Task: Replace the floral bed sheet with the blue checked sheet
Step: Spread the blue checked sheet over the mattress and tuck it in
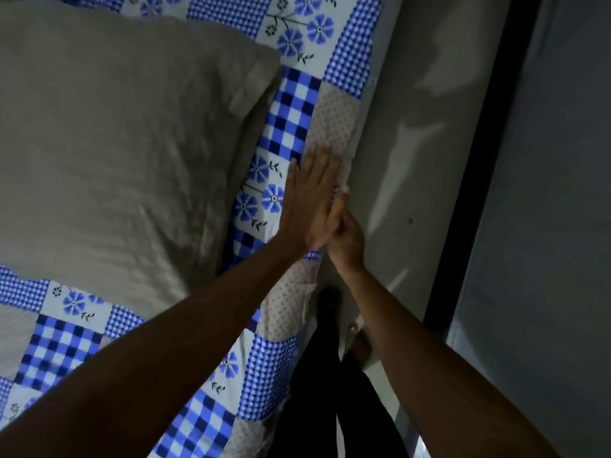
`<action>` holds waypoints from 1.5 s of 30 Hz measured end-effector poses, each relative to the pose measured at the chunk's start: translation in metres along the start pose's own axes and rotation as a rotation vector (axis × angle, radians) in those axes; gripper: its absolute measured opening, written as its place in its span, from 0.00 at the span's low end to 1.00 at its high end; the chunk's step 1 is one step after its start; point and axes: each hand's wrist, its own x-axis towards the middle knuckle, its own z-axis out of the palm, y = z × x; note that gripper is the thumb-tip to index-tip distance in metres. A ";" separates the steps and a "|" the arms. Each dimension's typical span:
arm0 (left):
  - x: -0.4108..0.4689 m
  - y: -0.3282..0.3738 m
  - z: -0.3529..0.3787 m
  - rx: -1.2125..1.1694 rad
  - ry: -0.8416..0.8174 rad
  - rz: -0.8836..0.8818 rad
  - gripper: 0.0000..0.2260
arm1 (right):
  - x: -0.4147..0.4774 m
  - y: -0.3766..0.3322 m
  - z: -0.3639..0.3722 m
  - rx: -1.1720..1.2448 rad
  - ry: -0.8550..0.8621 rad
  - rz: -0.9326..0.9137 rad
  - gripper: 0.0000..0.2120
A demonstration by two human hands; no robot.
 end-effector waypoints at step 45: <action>0.445 0.024 -0.053 -0.149 0.081 0.137 0.22 | 0.424 -0.197 -0.096 0.304 0.375 0.326 0.14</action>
